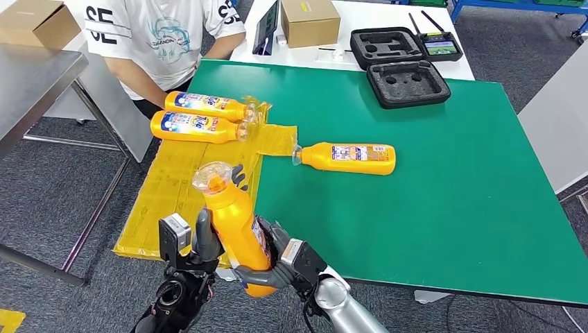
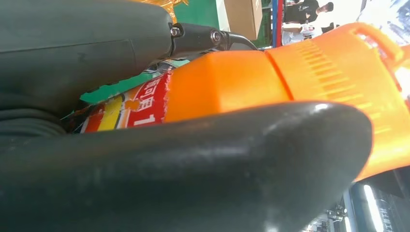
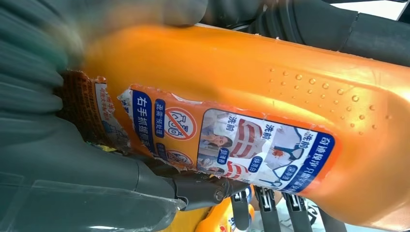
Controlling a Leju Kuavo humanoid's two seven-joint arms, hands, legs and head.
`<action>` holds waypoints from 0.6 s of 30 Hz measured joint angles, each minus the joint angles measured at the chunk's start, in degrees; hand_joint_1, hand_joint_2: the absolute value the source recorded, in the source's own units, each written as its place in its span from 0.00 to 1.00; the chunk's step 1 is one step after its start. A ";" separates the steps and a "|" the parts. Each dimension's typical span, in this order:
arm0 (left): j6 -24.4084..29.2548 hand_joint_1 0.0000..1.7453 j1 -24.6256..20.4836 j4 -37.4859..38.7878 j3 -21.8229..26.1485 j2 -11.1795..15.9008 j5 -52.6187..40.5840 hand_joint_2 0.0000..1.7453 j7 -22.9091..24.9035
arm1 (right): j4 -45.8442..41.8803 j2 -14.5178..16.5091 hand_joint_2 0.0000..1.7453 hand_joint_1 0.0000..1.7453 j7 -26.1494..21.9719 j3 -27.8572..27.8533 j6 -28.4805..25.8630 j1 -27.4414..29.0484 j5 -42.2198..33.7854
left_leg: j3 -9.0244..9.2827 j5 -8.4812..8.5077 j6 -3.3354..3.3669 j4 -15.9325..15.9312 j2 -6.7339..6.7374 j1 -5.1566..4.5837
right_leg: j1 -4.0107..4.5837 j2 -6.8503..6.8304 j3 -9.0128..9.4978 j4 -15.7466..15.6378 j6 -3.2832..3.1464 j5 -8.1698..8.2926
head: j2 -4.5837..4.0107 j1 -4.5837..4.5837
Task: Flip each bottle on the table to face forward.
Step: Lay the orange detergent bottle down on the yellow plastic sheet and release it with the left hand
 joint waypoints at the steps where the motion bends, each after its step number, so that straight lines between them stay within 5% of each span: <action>1: -0.01 0.00 -0.08 0.17 -0.02 0.05 0.05 0.00 -0.03 | 0.15 0.02 1.00 1.00 0.00 0.04 0.03 -0.01 -0.03 | 0.00 0.00 0.00 0.00 0.00 0.00 | 0.00 0.00 0.00 0.00 0.00 0.00 | 0.00 0.01; 18: 0.43 0.00 -0.32 1.38 -0.04 1.21 -1.44 0.00 0.04 | 2.74 -0.01 1.00 1.00 0.00 0.82 1.66 -0.66 -2.79 | -0.01 0.00 0.00 0.00 0.00 0.00 | 0.00 0.00 0.01 0.00 0.00 0.00 | -0.01 0.00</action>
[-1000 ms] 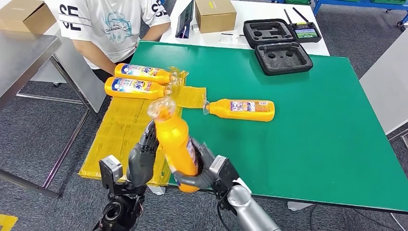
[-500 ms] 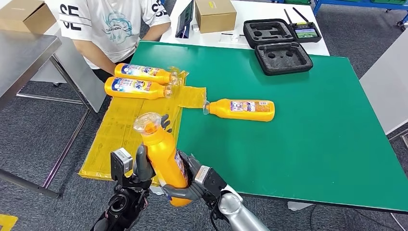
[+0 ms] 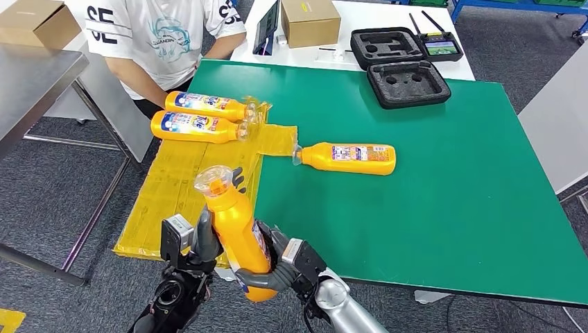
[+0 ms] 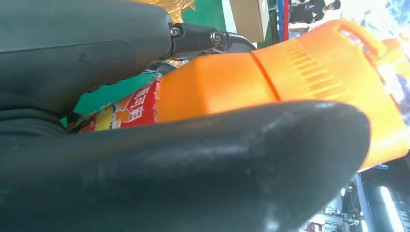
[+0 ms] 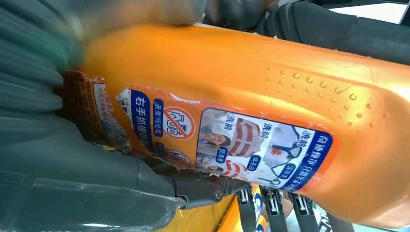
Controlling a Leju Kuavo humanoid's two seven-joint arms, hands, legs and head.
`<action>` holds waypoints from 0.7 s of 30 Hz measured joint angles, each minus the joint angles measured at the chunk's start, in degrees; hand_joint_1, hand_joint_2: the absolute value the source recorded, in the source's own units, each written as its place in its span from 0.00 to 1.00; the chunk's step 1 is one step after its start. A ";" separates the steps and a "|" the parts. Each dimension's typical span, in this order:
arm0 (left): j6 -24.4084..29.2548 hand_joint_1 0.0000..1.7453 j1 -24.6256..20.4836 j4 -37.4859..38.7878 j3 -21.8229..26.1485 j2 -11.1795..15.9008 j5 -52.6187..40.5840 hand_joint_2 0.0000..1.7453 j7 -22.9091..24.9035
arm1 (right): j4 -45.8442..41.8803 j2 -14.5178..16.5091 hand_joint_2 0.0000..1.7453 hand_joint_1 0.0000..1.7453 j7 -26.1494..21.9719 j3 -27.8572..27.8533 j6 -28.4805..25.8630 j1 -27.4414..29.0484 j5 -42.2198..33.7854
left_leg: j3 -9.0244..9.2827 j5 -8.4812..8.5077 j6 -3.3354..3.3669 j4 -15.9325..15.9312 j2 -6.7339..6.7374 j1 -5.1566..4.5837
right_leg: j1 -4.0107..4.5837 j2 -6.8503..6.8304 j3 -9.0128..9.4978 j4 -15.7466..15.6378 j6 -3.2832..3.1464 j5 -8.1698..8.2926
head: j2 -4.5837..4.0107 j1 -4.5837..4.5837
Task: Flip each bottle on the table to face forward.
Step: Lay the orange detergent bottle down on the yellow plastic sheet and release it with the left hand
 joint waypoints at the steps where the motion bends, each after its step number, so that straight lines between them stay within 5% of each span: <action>1: 0.20 0.00 0.00 0.01 0.01 0.08 -0.33 0.00 0.00 | 0.09 0.00 1.00 1.00 0.00 0.00 0.13 -0.08 -0.30 | 0.00 0.00 0.00 0.00 0.00 0.00 | 0.00 0.00 0.00 0.00 0.00 0.00 | 0.01 0.01; 21: 2.22 0.00 1.52 0.01 0.66 3.40 -10.72 0.00 -1.08 | -1.31 -0.79 1.00 1.00 -0.04 -1.13 0.28 -0.88 -3.58 | -0.01 0.00 0.00 0.00 0.00 0.00 | 0.00 0.00 0.01 0.01 0.00 0.00 | 0.01 0.01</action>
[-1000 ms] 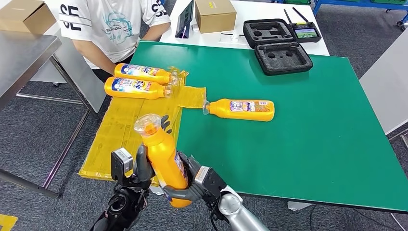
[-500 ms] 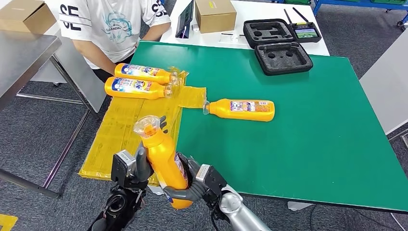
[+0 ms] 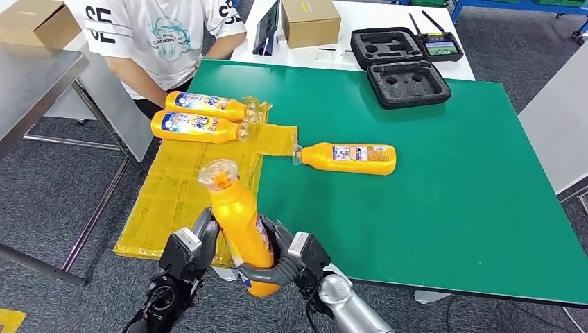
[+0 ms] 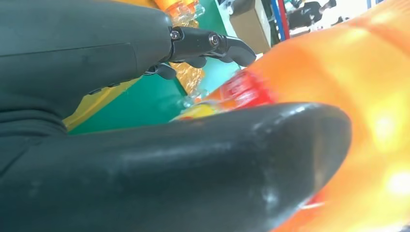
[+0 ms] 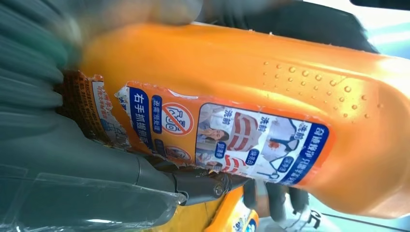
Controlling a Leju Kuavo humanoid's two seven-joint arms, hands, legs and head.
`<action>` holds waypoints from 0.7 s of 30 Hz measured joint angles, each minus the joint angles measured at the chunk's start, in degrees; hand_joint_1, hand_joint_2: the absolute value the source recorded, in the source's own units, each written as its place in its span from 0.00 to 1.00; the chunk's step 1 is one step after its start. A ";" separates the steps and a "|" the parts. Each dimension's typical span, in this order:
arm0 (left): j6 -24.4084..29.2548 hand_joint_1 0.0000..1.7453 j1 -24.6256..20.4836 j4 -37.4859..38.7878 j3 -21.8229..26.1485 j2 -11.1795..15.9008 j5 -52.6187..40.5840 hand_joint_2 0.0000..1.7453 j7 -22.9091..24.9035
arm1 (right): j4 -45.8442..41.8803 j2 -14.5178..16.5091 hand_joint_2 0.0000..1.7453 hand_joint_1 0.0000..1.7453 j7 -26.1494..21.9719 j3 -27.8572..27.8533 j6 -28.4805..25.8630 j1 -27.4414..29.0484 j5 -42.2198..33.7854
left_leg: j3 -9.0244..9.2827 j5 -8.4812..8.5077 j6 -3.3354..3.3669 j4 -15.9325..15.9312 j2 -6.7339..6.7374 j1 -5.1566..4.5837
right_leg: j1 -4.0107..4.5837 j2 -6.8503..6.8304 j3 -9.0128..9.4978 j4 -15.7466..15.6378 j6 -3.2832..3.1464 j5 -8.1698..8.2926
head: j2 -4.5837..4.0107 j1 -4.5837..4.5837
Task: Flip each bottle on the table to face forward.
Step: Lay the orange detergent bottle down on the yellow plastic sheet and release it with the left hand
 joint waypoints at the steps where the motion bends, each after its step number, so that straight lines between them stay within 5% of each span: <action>1: -0.44 0.00 0.35 -0.01 -0.01 0.15 -0.43 0.25 0.01 | -0.32 -0.14 1.00 1.00 0.00 -0.28 -0.29 -0.09 0.14 | 0.00 0.00 0.00 0.00 0.00 0.00 | 0.00 0.00 -0.01 0.00 0.00 0.00 | -0.01 0.00; 4: -1.80 0.00 1.34 -0.02 -0.08 0.37 -1.35 1.00 -0.01 | -1.08 -0.71 1.00 1.00 -0.01 -0.95 -0.83 -0.58 0.67 | 0.00 0.00 0.00 0.00 0.00 0.00 | 0.00 0.00 -0.02 0.00 0.00 0.00 | -0.01 0.01; 21: -4.32 0.00 0.09 0.55 -1.47 0.39 -2.66 1.00 -0.06 | -0.16 -0.90 1.00 1.00 -0.01 -1.41 -1.87 -1.14 4.16 | 0.00 0.00 0.00 0.00 0.01 0.00 | 0.00 0.00 -0.02 0.00 0.00 0.00 | 0.00 -0.01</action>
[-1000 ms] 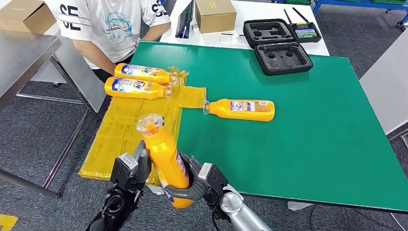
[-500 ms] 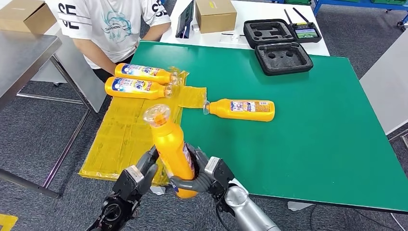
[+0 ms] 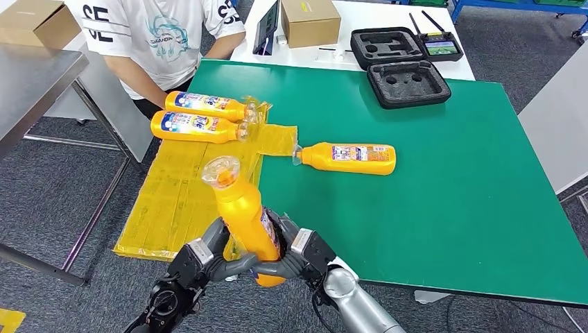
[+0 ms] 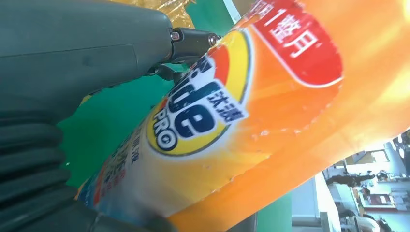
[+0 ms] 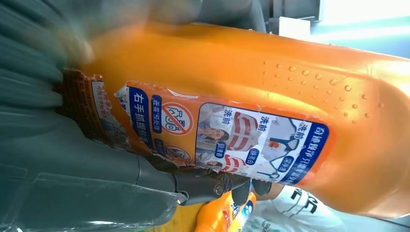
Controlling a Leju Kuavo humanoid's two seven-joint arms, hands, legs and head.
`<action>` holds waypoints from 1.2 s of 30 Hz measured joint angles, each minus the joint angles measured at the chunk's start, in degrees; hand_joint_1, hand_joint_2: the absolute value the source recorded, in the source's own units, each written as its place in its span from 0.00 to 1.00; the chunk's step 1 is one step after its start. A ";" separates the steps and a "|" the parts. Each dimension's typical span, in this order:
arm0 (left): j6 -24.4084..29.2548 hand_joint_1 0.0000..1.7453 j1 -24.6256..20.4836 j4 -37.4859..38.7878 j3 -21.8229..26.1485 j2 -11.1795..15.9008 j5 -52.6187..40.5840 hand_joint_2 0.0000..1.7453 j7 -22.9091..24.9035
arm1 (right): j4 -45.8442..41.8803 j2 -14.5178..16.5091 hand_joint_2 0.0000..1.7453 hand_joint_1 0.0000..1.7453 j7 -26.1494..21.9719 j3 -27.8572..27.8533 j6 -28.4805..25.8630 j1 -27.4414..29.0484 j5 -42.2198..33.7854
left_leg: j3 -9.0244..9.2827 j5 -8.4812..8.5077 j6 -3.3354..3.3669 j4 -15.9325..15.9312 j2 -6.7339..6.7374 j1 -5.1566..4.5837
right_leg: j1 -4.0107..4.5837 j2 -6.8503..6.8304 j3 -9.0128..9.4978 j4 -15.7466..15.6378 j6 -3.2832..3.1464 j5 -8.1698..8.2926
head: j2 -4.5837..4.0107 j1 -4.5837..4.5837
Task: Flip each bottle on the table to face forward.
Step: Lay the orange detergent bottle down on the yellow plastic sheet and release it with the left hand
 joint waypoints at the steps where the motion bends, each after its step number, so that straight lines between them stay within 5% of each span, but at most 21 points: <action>1: 0.12 0.00 -0.05 0.00 -0.04 0.02 -0.13 1.00 0.00 | 0.21 0.04 1.00 1.00 -0.01 0.04 0.01 -0.11 0.29 | 0.00 0.00 0.00 0.00 0.00 0.00 | 0.00 0.00 0.00 0.00 0.00 0.00 | 0.00 0.00; 23: -2.49 0.00 -0.33 0.00 1.28 0.50 7.07 1.00 1.89 | 7.72 1.72 1.00 1.00 -0.17 1.97 -0.51 -3.48 6.31 | 0.00 0.01 0.00 0.00 0.01 0.01 | 0.01 0.00 -0.01 0.00 0.00 0.00 | -0.01 0.01; 36: -12.92 0.00 0.52 0.42 3.07 0.51 20.71 1.00 5.75 | 11.36 2.84 1.00 1.00 -0.26 3.14 -4.20 -4.32 9.68 | 0.00 0.01 0.00 0.00 0.01 0.00 | 0.00 0.00 -0.01 0.00 0.00 0.00 | 0.00 0.01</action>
